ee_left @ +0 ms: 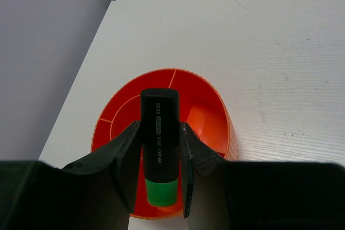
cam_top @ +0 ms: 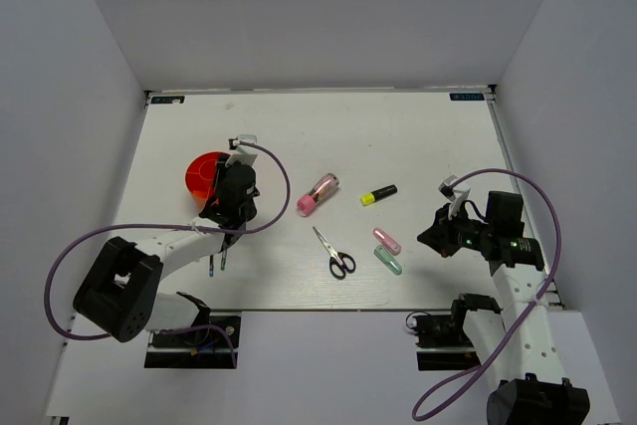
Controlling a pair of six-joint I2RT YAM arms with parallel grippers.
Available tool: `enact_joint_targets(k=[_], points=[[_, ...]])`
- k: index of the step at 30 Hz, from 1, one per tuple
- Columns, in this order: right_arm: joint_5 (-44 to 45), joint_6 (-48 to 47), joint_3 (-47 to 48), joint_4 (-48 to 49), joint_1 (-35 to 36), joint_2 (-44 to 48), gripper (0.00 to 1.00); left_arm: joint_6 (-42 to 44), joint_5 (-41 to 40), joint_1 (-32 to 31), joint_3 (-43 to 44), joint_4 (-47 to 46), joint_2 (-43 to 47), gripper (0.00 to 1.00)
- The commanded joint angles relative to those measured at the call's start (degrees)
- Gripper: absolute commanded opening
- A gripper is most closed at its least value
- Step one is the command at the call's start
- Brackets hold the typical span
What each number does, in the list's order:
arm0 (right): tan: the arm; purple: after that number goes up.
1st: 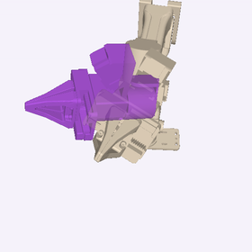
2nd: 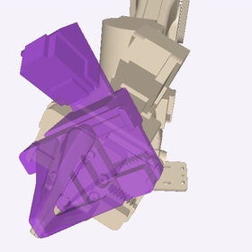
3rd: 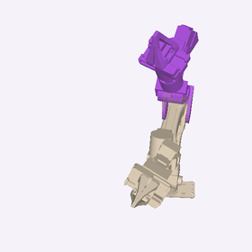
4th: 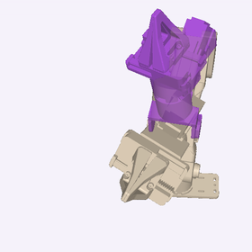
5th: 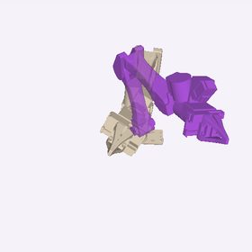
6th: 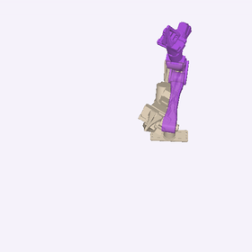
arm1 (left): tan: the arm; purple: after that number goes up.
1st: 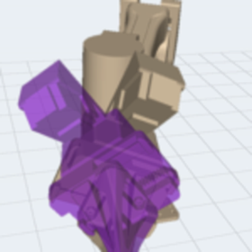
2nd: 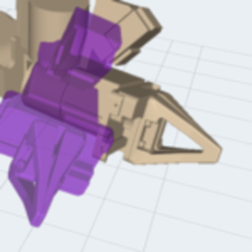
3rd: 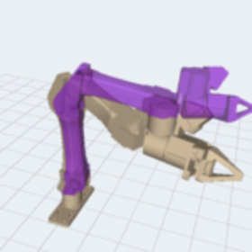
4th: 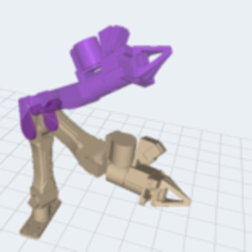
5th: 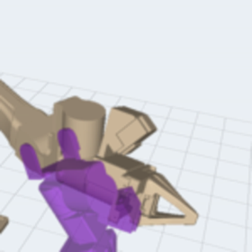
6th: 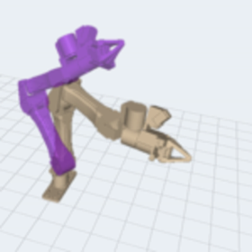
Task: Sort the stationery into containers
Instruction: Place the pen in the storage box.
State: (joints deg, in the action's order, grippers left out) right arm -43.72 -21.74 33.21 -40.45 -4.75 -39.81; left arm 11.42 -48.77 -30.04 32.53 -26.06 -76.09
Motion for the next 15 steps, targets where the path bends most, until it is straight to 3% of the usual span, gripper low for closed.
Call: enact_joint_targets(k=[1,7,12,15], points=[[-1.71,-1.2,0.89,-0.16,0.18,0.0,0.02,0.09,-0.45,0.42,-0.54,-2.32,0.25,0.15],[-1.63,-1.2,1.07,-0.42,0.27,0.0,0.02,-0.61,-0.71,0.42,-1.16,-2.32,0.68,0.22],[-1.72,-1.38,1.15,-0.33,0.27,0.08,0.04,-1.58,-0.71,0.34,-1.51,-1.53,0.95,0.42],[-1.63,-1.29,1.07,-0.33,0.18,0.26,0.05,-1.4,-0.8,0.16,-1.69,-1.09,1.39,0.48]])
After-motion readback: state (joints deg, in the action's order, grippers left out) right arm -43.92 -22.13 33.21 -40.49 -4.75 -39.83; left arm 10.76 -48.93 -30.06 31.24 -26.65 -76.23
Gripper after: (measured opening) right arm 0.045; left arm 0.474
